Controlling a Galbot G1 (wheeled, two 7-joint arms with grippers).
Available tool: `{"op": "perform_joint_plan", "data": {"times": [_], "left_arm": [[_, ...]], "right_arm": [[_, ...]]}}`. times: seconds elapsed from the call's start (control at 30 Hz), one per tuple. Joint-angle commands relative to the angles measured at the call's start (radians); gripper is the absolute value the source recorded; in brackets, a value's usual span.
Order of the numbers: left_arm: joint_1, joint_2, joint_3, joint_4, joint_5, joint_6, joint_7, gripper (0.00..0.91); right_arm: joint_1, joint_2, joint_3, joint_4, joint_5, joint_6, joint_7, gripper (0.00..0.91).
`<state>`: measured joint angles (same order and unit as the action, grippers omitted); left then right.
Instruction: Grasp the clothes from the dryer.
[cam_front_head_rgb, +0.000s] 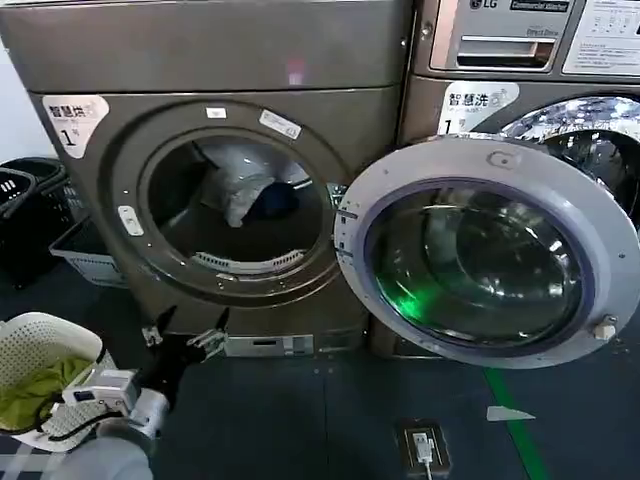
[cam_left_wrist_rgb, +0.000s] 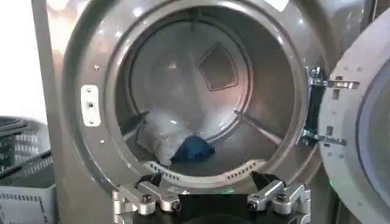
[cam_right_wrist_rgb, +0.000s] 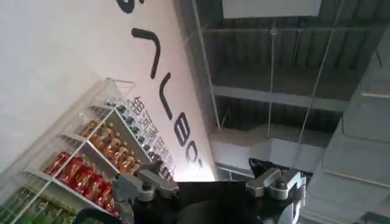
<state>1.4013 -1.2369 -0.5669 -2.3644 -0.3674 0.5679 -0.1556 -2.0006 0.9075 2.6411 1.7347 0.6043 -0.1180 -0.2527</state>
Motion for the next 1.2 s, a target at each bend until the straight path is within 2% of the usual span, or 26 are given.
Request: {"op": "perform_joint_plan", "data": {"times": [0.03, 1.2], "left_arm": [[-0.001, 0.003, -0.002, 0.001, -0.001, 0.000, 0.000, 0.907], [-0.013, -0.001, -0.005, 0.008, -0.002, -0.002, 0.002, 0.907]], "right_arm": [[-0.001, -0.001, 0.001, 0.001, 0.002, 0.003, -0.001, 0.907], [-0.004, 0.004, 0.011, -0.007, 0.002, 0.013, -0.013, 0.907]]}}
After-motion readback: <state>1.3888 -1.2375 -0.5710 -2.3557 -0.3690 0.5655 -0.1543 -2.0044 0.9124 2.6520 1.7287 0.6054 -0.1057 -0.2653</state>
